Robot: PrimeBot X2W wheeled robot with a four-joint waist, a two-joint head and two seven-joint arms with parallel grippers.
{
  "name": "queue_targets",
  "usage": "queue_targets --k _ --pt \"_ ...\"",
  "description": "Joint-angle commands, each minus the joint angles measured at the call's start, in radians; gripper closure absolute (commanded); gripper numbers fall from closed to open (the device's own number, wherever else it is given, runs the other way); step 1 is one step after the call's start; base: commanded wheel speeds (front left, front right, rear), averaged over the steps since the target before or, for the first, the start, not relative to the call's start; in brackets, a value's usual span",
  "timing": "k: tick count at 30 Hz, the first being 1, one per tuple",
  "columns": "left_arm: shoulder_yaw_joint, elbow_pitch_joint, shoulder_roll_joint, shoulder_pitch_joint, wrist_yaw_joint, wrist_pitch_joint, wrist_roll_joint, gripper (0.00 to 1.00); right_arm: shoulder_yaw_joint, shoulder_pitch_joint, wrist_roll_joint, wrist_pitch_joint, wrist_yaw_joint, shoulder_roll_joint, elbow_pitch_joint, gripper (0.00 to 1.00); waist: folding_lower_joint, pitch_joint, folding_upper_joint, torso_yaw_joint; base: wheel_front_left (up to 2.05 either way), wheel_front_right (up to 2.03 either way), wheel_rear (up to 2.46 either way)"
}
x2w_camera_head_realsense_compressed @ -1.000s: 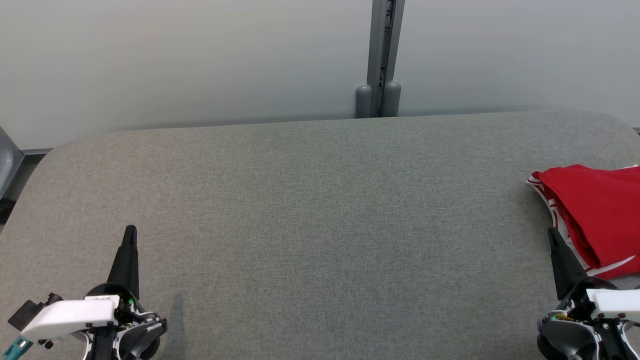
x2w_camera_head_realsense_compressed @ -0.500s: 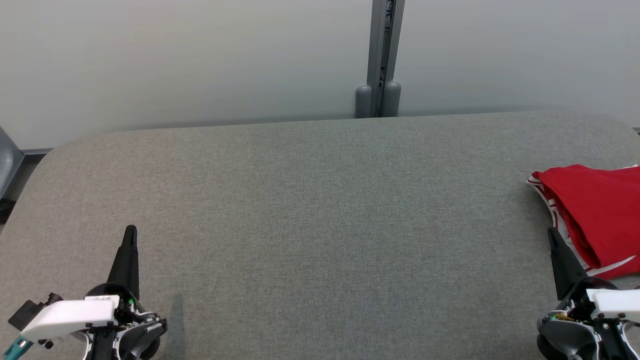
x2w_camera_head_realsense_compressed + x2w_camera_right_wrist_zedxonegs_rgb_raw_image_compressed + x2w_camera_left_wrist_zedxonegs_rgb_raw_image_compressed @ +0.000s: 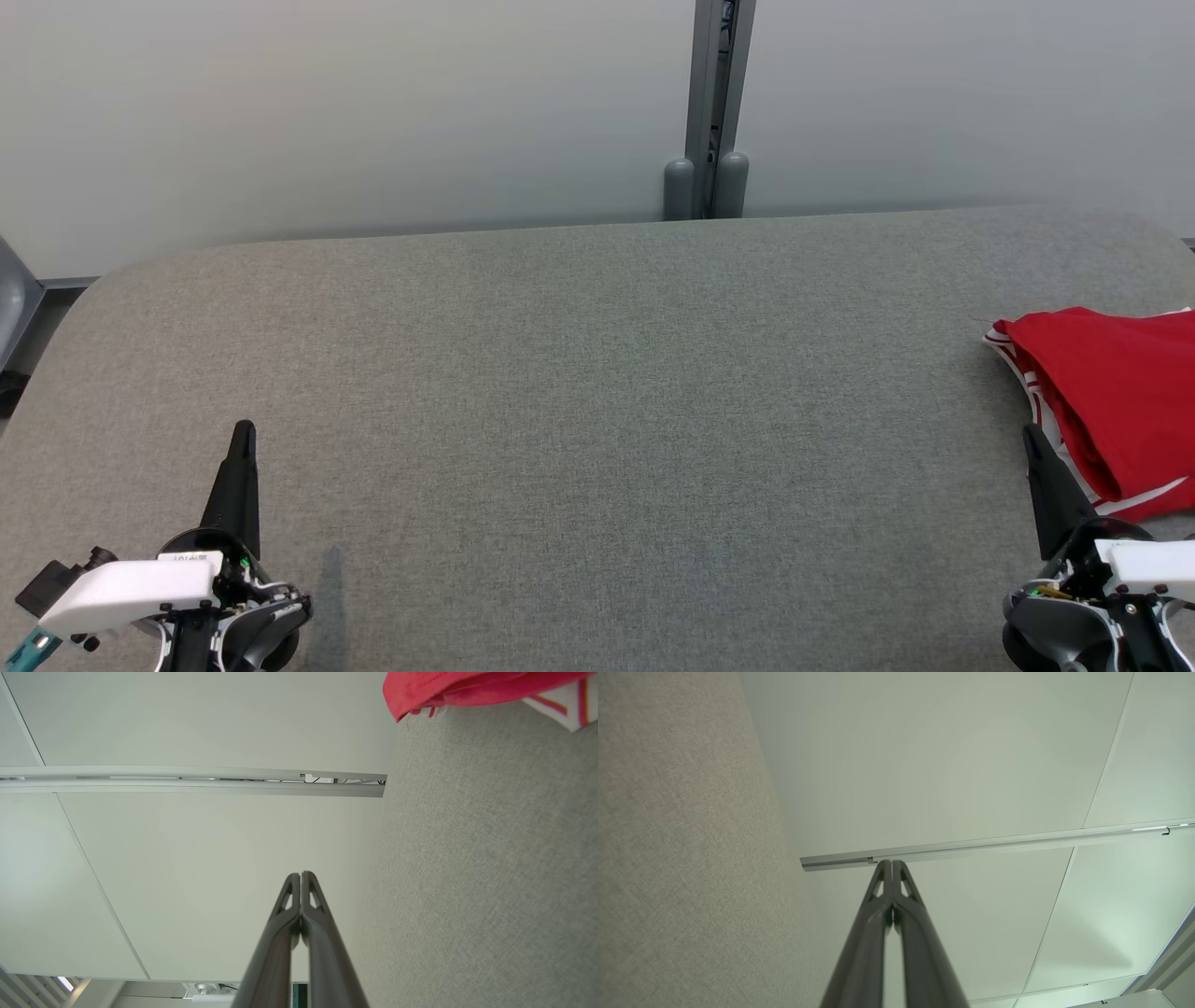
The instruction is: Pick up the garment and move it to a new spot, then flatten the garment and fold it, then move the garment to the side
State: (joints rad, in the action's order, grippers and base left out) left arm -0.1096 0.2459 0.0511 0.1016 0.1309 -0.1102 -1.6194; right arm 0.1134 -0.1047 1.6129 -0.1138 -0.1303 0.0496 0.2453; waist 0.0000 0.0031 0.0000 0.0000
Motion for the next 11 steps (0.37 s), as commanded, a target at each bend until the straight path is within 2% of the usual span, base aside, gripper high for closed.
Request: queue_targets --k 1,11 --pt "-0.004 0.001 0.002 0.015 0.004 -0.003 0.005 1.0 0.002 -0.009 0.0 -0.001 -0.001 0.003 0.002 1.0 0.0 0.0 0.0 0.0 0.0 0.0 0.0" --pt "-0.005 0.001 0.002 0.015 0.004 -0.003 0.006 1.0 0.002 -0.009 0.0 -0.001 -0.001 0.003 0.002 1.0 0.0 0.0 0.0 0.0 0.0 0.0 0.0"
